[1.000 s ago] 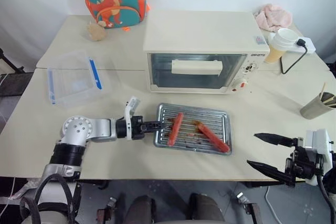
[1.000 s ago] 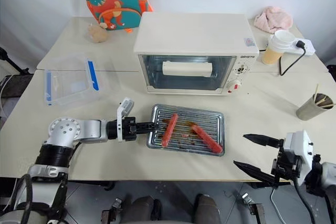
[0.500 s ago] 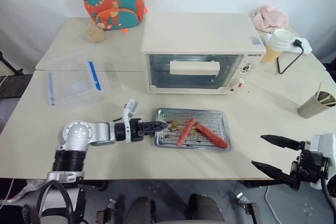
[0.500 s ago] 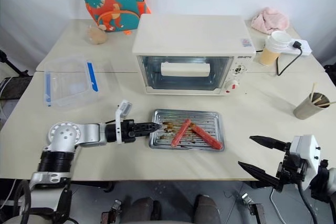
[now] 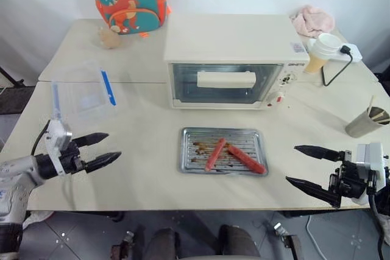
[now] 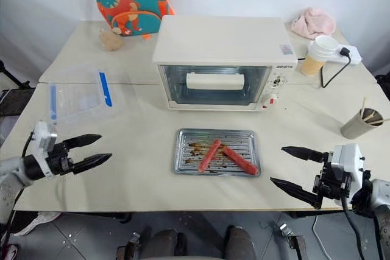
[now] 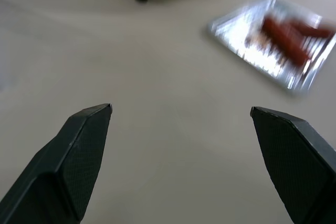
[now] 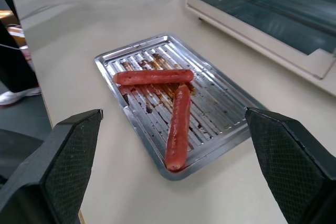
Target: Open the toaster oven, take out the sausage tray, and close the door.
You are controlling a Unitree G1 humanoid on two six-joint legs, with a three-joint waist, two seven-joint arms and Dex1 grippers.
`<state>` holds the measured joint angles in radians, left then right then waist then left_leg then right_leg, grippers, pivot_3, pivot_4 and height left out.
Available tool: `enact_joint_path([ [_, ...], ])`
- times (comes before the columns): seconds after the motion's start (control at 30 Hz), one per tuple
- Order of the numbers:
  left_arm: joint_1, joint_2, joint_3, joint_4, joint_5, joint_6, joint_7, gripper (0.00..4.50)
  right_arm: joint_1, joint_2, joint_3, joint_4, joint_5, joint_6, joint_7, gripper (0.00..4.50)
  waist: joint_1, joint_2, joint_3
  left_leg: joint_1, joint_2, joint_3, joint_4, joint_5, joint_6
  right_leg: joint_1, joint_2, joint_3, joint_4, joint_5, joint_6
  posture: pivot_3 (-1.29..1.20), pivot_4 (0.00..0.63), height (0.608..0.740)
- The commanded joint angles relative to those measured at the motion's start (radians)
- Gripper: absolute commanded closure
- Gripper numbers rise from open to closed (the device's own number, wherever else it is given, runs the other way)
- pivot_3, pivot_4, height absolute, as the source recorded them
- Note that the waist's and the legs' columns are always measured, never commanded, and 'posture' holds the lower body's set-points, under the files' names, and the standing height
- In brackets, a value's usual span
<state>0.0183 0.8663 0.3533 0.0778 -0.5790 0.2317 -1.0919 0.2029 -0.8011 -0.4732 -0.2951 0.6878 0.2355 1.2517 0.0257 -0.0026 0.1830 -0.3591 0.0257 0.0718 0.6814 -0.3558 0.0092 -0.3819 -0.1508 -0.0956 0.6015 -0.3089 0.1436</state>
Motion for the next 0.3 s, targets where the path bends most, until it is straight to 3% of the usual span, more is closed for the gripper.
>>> enact_joint_path([
  [0.03, 0.071, 0.025, 0.081, -0.062, 0.031, -0.098, -0.053, 0.01, -0.026, -0.035, -0.014, 0.022, 0.000, -0.024, 0.039, 0.00, 0.000, 0.000, 0.000, 0.000, 0.001, 0.000, 0.000, -0.001, 0.000, 0.000, 0.000, -0.001, 0.000, 0.000, 0.000, 0.00, 0.150, 0.740],
  [0.3, 0.127, 0.032, 0.177, -0.058, 0.023, -0.085, -0.057, 0.01, 0.023, -0.038, -0.076, 0.024, 0.006, -0.049, 0.075, 0.00, -0.001, 0.000, 0.000, 0.001, 0.003, 0.000, 0.000, -0.004, -0.002, 0.000, 0.001, -0.010, 0.002, 0.000, 0.000, 0.00, 0.150, 0.740],
])
